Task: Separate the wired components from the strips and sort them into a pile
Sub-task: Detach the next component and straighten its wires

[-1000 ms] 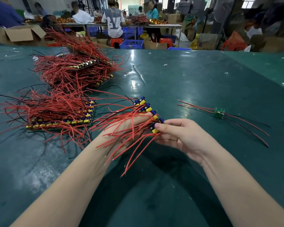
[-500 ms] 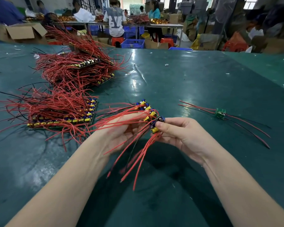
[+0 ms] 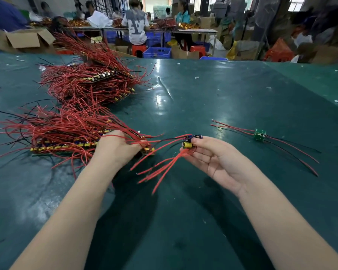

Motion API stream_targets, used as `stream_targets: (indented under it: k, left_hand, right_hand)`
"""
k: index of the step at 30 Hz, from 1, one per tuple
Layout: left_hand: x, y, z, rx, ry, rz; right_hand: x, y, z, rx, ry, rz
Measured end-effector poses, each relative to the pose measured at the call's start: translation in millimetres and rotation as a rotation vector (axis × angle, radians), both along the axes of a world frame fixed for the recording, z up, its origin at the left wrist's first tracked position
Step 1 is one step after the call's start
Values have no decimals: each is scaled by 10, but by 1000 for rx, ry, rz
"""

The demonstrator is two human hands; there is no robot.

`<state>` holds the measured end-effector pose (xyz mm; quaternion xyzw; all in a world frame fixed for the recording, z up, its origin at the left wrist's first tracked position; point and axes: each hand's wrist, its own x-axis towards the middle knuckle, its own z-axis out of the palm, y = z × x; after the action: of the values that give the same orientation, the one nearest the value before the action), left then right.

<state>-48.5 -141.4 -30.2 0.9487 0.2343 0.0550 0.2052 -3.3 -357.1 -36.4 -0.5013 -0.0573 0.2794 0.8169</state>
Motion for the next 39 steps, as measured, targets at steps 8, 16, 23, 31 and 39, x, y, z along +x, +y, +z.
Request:
stream_targets:
  k: [8, 16, 23, 31, 39]
  left_hand:
    - [-42, 6, 42, 308, -500, 197]
    - [-121, -258, 188, 285, -1141, -277]
    - [-41, -529, 196, -1375, -787, -282]
    - [-24, -591, 44, -1071, -473, -474]
    - [21, -573, 15, -1554, -371, -460]
  right_hand:
    - [-4, 14, -1, 137, 172, -167]
    - [-21, 26, 8, 156, 179, -230]
    - [-53, 28, 66, 286, 309, -212]
    - [-111, 85, 36, 115, 150, -39]
    - [-61, 56, -3, 56, -18, -110]
